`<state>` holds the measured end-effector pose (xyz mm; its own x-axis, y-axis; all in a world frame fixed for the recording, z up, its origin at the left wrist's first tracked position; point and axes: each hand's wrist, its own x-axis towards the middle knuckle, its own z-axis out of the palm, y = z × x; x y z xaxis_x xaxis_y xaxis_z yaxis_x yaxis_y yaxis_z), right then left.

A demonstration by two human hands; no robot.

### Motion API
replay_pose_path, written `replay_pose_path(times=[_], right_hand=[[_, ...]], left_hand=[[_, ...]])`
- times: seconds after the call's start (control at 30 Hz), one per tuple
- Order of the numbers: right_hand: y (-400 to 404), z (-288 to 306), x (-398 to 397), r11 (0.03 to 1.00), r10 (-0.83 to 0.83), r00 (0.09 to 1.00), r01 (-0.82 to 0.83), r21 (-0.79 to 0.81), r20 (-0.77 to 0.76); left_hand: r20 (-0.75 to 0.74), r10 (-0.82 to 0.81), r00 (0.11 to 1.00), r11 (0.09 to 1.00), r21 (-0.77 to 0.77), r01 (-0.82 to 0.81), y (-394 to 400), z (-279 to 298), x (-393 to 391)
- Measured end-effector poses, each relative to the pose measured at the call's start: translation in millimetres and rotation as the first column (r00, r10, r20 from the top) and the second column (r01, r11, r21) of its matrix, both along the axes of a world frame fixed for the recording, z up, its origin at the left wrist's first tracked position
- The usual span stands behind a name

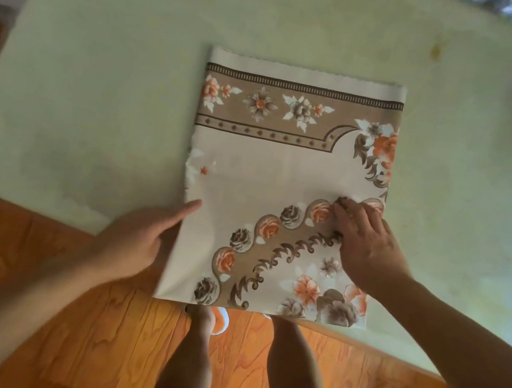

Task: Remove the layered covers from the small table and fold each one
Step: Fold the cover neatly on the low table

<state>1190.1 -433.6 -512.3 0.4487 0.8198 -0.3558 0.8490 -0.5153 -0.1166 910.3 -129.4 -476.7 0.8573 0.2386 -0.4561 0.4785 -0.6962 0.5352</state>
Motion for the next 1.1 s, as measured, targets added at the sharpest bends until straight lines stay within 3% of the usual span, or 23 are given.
replay_pose_path(times=[0.07,0.13,0.3,0.4,0.53,0.57,0.6,0.63,0.67,0.7,0.73,0.77,0.8,0.83,0.9,0.93,1.03,1.1], right_hand=[[0.4,-1.3,-0.5,1.0,0.011,1.0,-0.011,-0.006,0.019],[-0.3,-3.1,-3.3,1.0,0.008,0.999,-0.008,-0.009,0.033],[-2.6,-7.7,-5.7,0.999,0.032,0.998,-0.032,-0.004,0.054],[-8.5,-7.9,-0.4,0.995,0.092,0.995,-0.091,-0.035,0.036],[-14.4,-6.6,17.4,0.991,0.132,0.99,-0.13,0.03,-0.055],[-15.3,-6.1,23.8,0.985,0.154,0.983,-0.144,0.098,-0.099],[-14.5,-4.8,31.3,0.98,0.152,0.979,-0.13,0.153,-0.139],[-12.6,-2.8,40.5,0.981,0.084,0.97,-0.04,0.192,-0.228],[-9.5,4.0,51.6,0.973,-0.053,0.922,0.135,0.189,-0.384],[-4.4,11.7,64.9,0.923,-0.241,0.776,0.369,0.111,-0.582],[-0.3,22.3,77.7,0.831,-0.387,0.526,0.556,-0.039,-0.757],[-1.0,26.7,91.9,0.741,-0.451,0.268,0.644,-0.19,-0.851],[-1.7,28.0,104.2,0.716,-0.436,0.153,0.656,-0.238,-0.887],[-3.0,29.8,111.8,0.715,-0.411,0.108,0.654,-0.247,-0.905],[-4.2,27.4,118.9,0.64,-0.402,0.085,0.738,-0.214,-0.912],[-3.3,23.3,122.3,0.58,-0.425,0.014,0.772,-0.26,-0.905],[-0.3,14.7,123.4,0.458,-0.471,-0.122,0.812,-0.36,-0.874],[1.3,14.3,117.2,0.406,-0.454,-0.143,0.845,-0.347,-0.879]], left_hand=[[0.018,-0.43,0.902,0.85,0.345,0.398,28.7,-17.8,21.3],[-0.052,-0.597,0.801,0.672,0.512,0.534,47.8,-31.3,41.2],[-0.156,-0.796,0.584,0.42,0.554,0.719,57.8,-52.8,63.8],[-0.125,-0.849,0.514,0.39,0.508,0.768,58.5,-64.1,61.8],[0.11,-0.843,0.526,0.504,0.503,0.702,66.9,-68.5,57.2],[0.158,-0.819,0.552,0.55,0.491,0.676,67.7,-65.2,58.9],[0.196,-0.747,0.635,0.652,0.404,0.641,68.1,-60.8,62.8],[0.211,-0.605,0.768,0.795,0.206,0.571,66.4,-50.9,69.7],[0.172,-0.387,0.906,0.917,-0.032,0.398,64.1,-39.6,77.7],[0.061,-0.161,0.985,0.951,-0.259,0.171,61.0,-34.1,88.0],[-0.15,0.066,0.986,0.873,-0.47,-0.13,59.0,-28.2,98.9],[-0.312,0.219,0.924,0.74,-0.564,-0.366,62.0,-26.6,104.4],[-0.376,0.303,0.876,0.664,-0.576,-0.477,65.6,-25.2,108.7],[-0.382,0.385,0.84,0.608,-0.58,-0.542,68.6,-25.0,113.6],[-0.312,0.438,0.843,0.66,-0.525,-0.537,68.6,-24.3,127.8],[-0.32,0.479,0.817,0.649,-0.497,-0.576,67.9,-25.0,134.9],[-0.381,0.629,0.677,0.542,-0.41,-0.734,71.2,-39.7,147.0],[-0.386,0.686,0.617,0.536,-0.306,-0.787,70.4,-46.2,152.8]])
